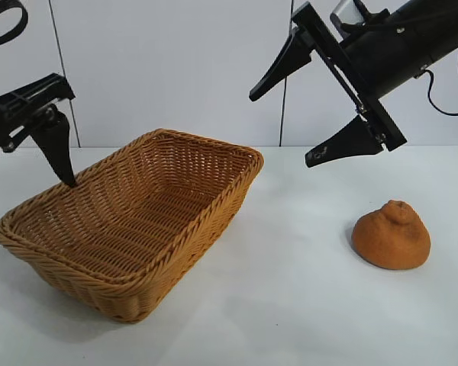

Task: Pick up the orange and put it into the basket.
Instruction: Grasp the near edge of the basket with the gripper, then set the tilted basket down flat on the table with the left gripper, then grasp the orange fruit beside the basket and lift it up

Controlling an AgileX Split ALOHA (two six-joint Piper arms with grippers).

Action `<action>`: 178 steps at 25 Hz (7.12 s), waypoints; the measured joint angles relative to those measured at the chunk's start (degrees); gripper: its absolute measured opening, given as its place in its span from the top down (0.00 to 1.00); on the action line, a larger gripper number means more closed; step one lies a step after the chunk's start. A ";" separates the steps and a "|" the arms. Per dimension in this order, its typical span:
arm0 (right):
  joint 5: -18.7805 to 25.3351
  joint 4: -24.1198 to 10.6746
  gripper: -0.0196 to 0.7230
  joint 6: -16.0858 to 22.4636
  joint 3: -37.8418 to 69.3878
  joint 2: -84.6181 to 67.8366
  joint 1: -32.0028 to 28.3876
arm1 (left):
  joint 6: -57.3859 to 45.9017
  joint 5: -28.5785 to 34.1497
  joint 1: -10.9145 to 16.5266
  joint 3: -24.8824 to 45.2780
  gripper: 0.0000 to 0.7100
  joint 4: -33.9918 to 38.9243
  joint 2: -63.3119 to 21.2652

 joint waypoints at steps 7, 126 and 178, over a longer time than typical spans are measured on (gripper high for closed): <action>0.00 0.00 0.10 0.00 0.00 0.00 0.00 | -2.54 -1.65 0.00 0.00 0.17 -0.07 5.28; 0.18 0.05 0.10 0.48 0.00 0.00 0.00 | 66.37 19.94 12.28 -33.81 0.20 -9.31 23.11; 1.24 0.05 0.10 0.48 0.00 0.00 0.00 | 64.79 25.74 21.42 12.87 0.20 4.43 -47.64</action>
